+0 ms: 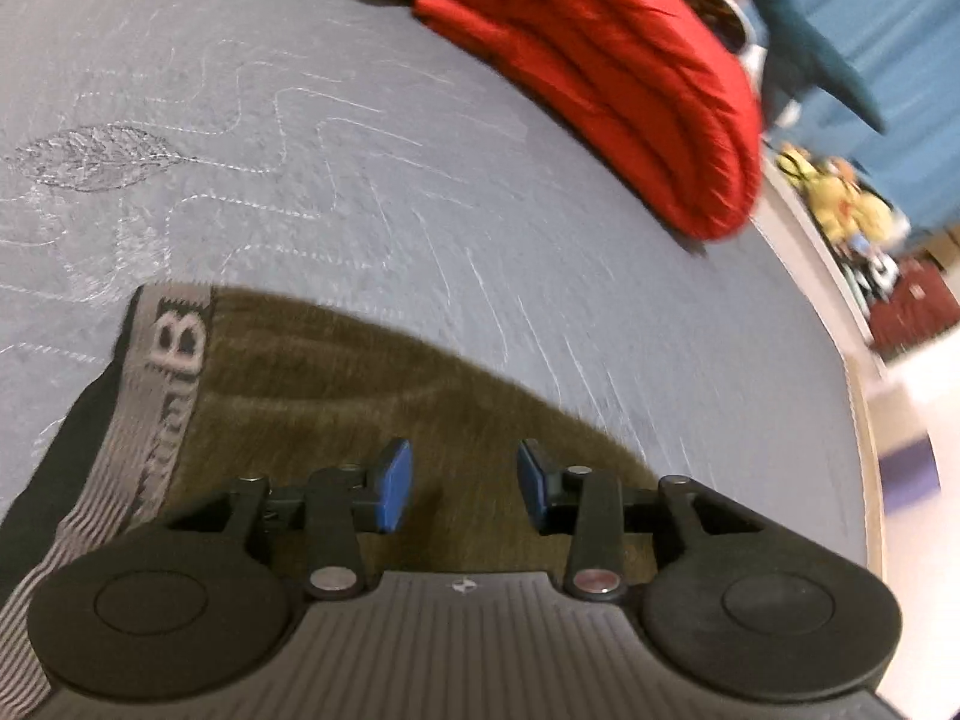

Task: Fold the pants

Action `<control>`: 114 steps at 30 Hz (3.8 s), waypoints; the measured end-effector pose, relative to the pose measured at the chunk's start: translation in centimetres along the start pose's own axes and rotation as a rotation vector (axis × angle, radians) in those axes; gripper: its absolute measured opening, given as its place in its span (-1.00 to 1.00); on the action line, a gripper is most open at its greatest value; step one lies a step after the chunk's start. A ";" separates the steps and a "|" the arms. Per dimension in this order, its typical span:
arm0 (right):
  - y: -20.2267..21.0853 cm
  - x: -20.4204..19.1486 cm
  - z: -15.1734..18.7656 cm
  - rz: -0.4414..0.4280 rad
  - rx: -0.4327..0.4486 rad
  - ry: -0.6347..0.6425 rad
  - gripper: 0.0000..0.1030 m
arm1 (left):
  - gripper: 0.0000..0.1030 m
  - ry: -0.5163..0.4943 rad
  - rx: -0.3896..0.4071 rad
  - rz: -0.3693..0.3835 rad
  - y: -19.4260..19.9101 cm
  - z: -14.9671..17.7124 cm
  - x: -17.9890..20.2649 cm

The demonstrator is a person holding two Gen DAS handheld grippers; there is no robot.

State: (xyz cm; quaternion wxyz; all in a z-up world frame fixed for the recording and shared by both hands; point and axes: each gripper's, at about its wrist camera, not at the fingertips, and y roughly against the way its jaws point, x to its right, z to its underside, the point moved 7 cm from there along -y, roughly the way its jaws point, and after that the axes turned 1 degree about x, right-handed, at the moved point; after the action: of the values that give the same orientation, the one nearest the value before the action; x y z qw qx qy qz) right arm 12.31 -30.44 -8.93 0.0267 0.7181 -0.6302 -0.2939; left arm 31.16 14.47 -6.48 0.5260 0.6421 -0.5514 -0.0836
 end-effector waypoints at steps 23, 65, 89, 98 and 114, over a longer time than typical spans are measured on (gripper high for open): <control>-1.5 2.5 -0.9 0.028 -0.049 -0.100 0.20 | -0.54 -0.208 -0.027 -0.623 -11.2 -2.3 5.8; 2.2 9.1 1.5 0.300 -0.006 -0.242 0.20 | -0.27 -0.004 -0.091 -0.018 12.0 14.2 -9.9; -4.9 15.1 -5.1 0.393 -0.036 -0.363 0.13 | -0.89 -0.003 -0.031 -0.036 11.4 12.9 -9.3; -14.3 16.0 -4.9 0.426 -0.151 -0.378 0.37 | -0.91 -0.007 -0.049 -0.015 10.8 12.3 -9.6; -3.1 16.8 -6.1 0.505 -0.051 -0.326 -0.84 | -0.94 -0.028 -0.007 0.040 13.7 12.3 -9.9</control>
State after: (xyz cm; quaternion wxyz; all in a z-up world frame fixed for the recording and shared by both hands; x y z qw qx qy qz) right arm 18.41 -47.34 -11.67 0.0156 0.4813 -0.7772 -0.4051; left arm 10.48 17.34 -5.97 0.5223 0.6277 -0.5712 -0.0838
